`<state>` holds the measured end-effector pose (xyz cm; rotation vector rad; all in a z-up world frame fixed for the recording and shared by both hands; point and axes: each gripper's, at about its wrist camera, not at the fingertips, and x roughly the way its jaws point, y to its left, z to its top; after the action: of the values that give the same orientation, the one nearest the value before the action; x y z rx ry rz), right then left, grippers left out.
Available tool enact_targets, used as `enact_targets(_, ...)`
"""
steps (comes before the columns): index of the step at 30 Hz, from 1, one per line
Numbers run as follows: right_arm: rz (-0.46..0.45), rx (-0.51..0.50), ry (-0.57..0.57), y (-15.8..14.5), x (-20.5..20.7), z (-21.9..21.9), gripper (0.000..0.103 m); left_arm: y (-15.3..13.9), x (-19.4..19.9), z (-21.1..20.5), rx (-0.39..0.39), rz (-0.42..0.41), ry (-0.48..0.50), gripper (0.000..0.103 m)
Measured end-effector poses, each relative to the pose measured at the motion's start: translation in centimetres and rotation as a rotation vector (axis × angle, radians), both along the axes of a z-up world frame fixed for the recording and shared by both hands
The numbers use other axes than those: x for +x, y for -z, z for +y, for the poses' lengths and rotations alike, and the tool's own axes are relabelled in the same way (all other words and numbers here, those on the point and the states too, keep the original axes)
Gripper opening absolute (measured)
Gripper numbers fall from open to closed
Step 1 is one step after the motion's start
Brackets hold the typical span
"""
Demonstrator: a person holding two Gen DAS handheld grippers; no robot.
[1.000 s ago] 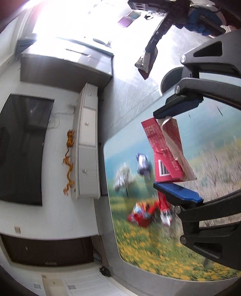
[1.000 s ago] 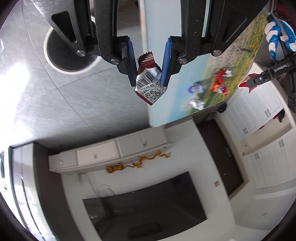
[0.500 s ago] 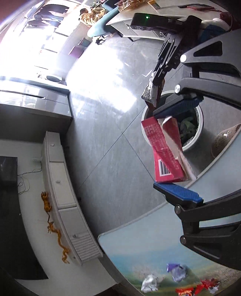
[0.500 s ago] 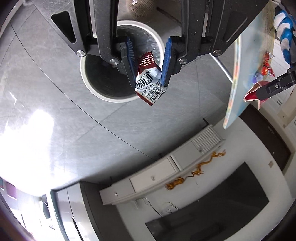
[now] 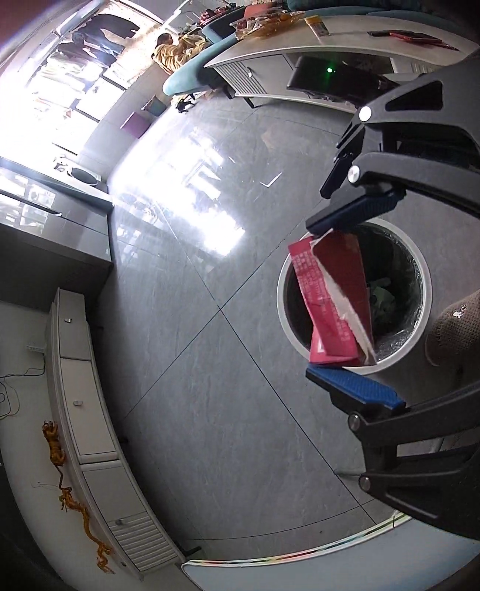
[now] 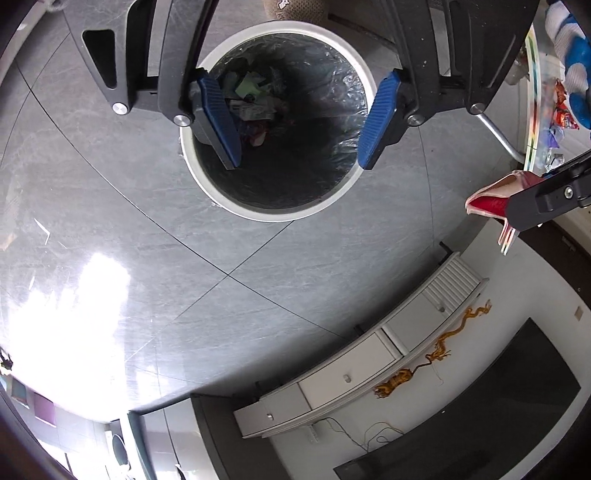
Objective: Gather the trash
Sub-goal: 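Carry both items over the white bin and open both grippers to drop them, then move both grippers back to the trash on the table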
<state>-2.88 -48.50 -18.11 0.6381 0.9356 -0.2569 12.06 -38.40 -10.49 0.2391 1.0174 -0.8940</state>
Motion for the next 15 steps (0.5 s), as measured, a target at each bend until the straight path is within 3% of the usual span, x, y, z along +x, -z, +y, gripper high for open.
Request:
enact_targets(9, 0.009, -0.014, 0.052, -0.6, -2.0, -0.9, 0.068, -1.1, -0.3, 0.8, -0.027, 0.007, -0.010, 0.073)
enact_targets(15, -0.002, -0.043, 0.062, -2.2, -3.2, -0.8, 0.068, -2.9, -1.2, 2.8, -0.047, -0.062, -0.060, 0.073)
